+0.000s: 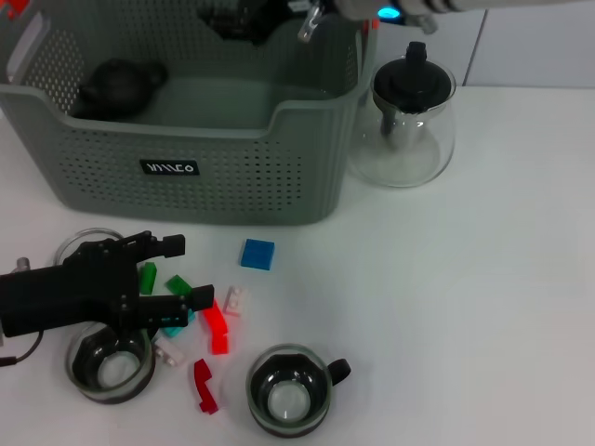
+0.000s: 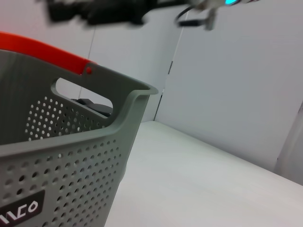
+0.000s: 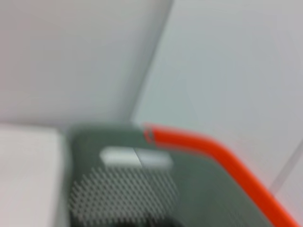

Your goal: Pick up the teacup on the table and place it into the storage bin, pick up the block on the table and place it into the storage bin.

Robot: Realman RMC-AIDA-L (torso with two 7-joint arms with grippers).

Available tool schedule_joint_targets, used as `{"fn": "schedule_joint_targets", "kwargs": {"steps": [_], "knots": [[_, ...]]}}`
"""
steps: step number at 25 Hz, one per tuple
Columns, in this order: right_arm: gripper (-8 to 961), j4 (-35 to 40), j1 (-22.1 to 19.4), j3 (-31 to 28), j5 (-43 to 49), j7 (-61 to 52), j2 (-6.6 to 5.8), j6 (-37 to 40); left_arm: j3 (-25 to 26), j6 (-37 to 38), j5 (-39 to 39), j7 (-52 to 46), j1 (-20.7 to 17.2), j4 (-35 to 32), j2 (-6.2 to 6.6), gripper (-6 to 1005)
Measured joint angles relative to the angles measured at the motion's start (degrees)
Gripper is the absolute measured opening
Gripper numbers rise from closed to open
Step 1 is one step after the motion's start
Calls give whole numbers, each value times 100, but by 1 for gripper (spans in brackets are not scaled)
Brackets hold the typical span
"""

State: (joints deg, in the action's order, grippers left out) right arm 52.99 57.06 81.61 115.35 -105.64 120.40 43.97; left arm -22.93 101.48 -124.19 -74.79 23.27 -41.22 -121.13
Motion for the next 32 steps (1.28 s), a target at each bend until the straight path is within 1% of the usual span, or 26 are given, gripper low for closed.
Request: {"fn": "schedule_joint_targets", "kwargs": {"steps": [3, 4, 5, 8, 11, 13, 16, 18, 21, 24, 26, 27, 28, 32], "knots": [[555, 1101, -644, -175, -617, 168, -16, 780, -1, 3, -1, 0, -12, 0, 7, 942], [574, 1637, -1014, -377, -1010, 268, -18, 1447, -1, 3, -2, 0, -16, 0, 8, 942], [593, 1637, -1014, -377, -1010, 268, -18, 1447, -2, 5, -2, 0, -16, 0, 7, 942], [652, 2133, -1448, -816, -1454, 350, -30, 2540, -1, 3, -2, 0, -28, 0, 9, 942], [707, 2297, -1681, -1271, -1666, 381, -41, 3514, -1, 4, -2, 0, -31, -1, 10, 942], [739, 2282, -1725, -1492, -1683, 477, -76, 4192, -1, 4, -2, 0, -30, 0, 10, 942], [787, 2149, -1737, -1605, -1563, 640, -147, 5104, -3, 4, -2, 0, -11, -1, 11, 942], [818, 2079, -1744, -1584, -1381, 724, -149, 5519, -11, 5, -1, 0, -9, -1, 10, 942], [866, 2055, -1748, -1524, -944, 783, -67, 5967, -23, 8, -1, 0, -8, -1, 10, 942], [907, 1999, -1745, -1202, -637, 791, -25, 6177, -10, 1, -1, 0, -23, -1, 10, 942], [932, 1955, -1743, -893, -483, 763, -24, 6177, 2, 2, -1, 0, -28, -1, 10, 942], [945, 1945, -1729, -593, -285, 713, -17, 6114, 1, 3, 0, 0, -29, -1, 10, 942], [945, 1945, -1729, -593, -285, 713, -17, 6114, 1, 2, 0, 0, -29, -1, 9, 942], [946, 1932, -1624, 99, 124, 441, -7, 5820, 0, -12, 1, 0, -31, -1, -3, 942]]}}
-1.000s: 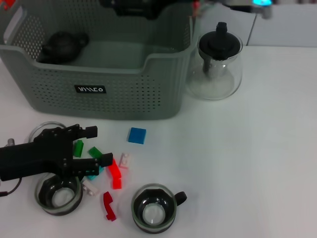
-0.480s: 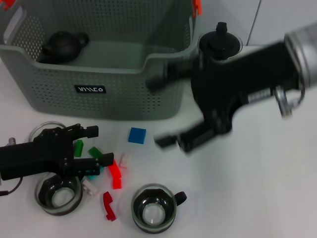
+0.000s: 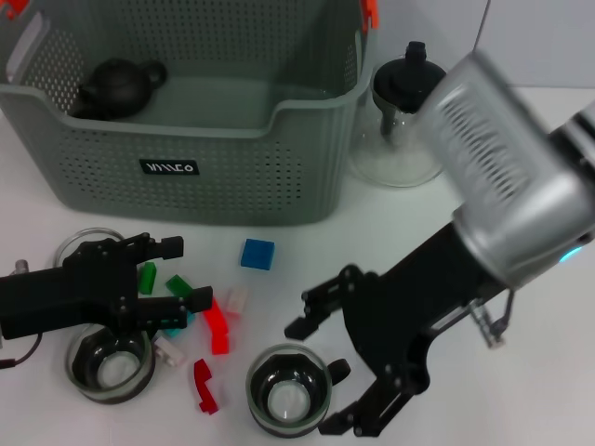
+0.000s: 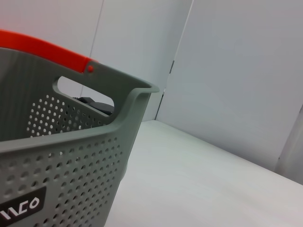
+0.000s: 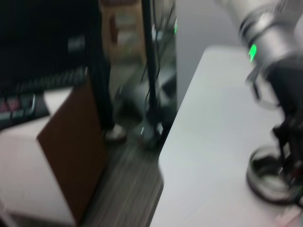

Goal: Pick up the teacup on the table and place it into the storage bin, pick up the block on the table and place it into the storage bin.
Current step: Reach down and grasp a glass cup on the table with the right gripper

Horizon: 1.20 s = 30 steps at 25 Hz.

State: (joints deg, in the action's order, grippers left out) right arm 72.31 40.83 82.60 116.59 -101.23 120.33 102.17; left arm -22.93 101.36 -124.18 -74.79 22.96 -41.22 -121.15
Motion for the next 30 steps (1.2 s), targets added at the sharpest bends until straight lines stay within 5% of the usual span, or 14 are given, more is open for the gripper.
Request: {"fn": "schedule_joint_targets", "kwargs": {"steps": [20, 30], "knots": [[943, -865, 800, 2742, 696, -909, 59, -1957, -1, -36, -1, 95, 10, 129, 2, 941], [942, -899, 812, 3325, 701, -999, 70, -2452, -1, -47, 0, 133, 7, 133, -5, 941]]}}
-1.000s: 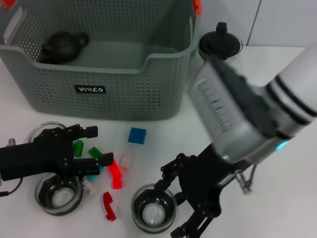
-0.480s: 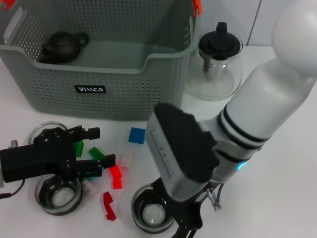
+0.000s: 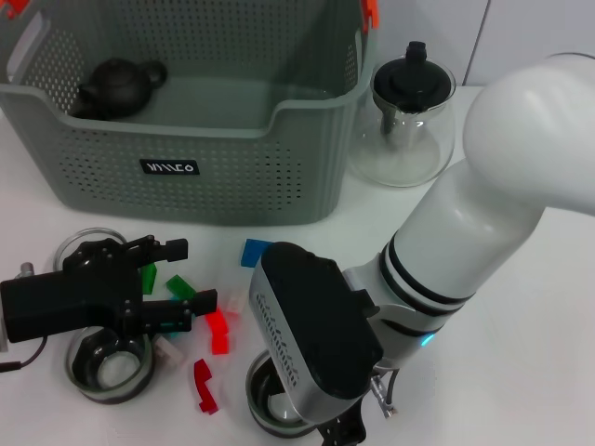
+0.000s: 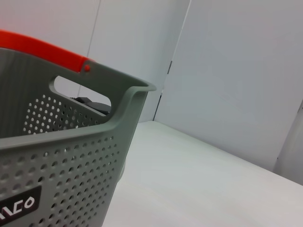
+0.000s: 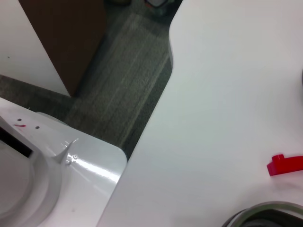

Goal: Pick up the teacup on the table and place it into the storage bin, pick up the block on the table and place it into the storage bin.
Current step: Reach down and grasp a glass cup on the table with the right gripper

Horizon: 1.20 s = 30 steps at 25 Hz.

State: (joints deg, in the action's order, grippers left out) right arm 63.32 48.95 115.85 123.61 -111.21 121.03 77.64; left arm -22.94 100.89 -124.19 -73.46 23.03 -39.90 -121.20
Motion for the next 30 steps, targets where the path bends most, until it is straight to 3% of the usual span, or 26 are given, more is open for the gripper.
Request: {"fn": "schedule_joint_targets", "kwargs": {"steps": [14, 19, 30], "knots": [[931, -304, 136, 130, 22, -235, 9, -140, 0, -17, 0, 25, 3, 8, 0, 941], [790, -367, 209, 131, 44, -347, 8, -136, 0, -18, 0, 34, 5, 9, 0, 941], [303, -237, 234, -31, -35, -614, -16, 245, 9, -17, 0, 78, -20, 26, 0, 940]]}}
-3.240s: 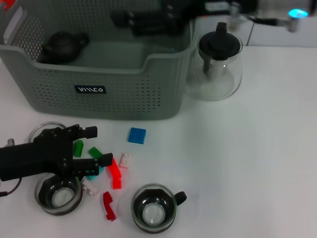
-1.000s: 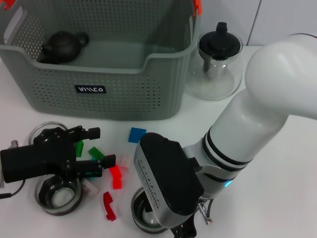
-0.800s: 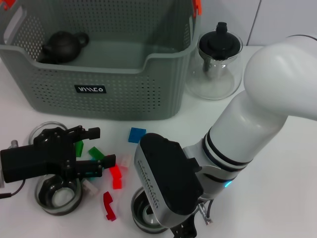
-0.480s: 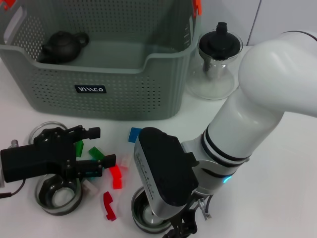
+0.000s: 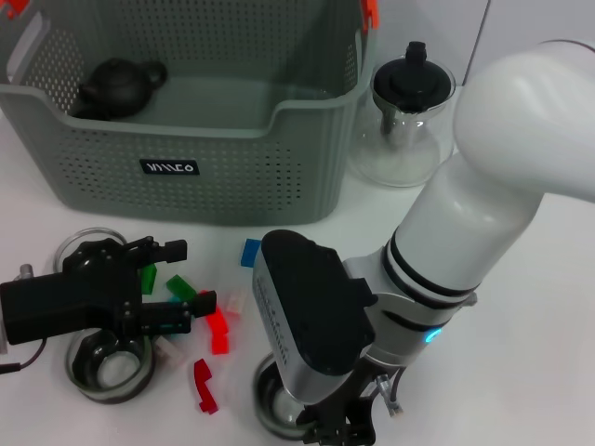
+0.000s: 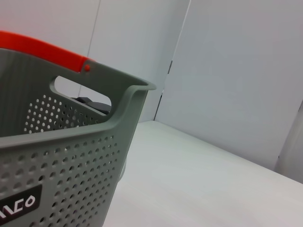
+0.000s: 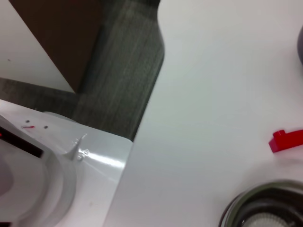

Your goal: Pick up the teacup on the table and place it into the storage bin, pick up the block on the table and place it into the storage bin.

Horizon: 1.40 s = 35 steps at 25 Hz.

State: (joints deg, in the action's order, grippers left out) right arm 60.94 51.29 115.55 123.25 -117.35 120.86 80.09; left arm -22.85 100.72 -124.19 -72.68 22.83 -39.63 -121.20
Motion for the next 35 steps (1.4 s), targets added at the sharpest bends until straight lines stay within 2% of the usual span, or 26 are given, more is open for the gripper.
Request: {"fn": "schedule_joint_targets", "kwargs": {"steps": [5, 10, 13, 15, 19, 22, 25, 30, 35], "knots": [[97, 6, -21, -103, -40, 8, -15, 65, 0, 0, 0, 0, 12, 0, 1, 940], [63, 9, -50, -234, -43, 29, -22, 177, 0, 0, 0, 0, 32, 0, 4, 940], [56, 12, -114, -582, -41, 85, -42, 419, 3, 0, 0, 0, 33, 0, 12, 940], [55, 16, -222, -980, -14, 202, -55, 643, 33, -14, 0, 1, 21, -2, 20, 940], [55, 81, -487, -2189, 110, 556, -81, 1300, 201, -46, 0, 125, -21, -5, 25, 940], [55, 330, -666, -3113, 191, 735, -123, 1907, 240, -31, 0, 150, -33, -4, 26, 940], [55, 622, -777, -3788, 235, 775, -182, 2356, 242, -47, -18, 155, -27, 32, 27, 940], [55, 838, -735, -4980, 56, 965, -268, 3127, 221, -61, -35, 165, 19, 103, 27, 940], [55, 1048, -545, -5753, -551, 984, -293, 3303, 203, -62, -25, 166, 37, 113, 34, 940]]}}
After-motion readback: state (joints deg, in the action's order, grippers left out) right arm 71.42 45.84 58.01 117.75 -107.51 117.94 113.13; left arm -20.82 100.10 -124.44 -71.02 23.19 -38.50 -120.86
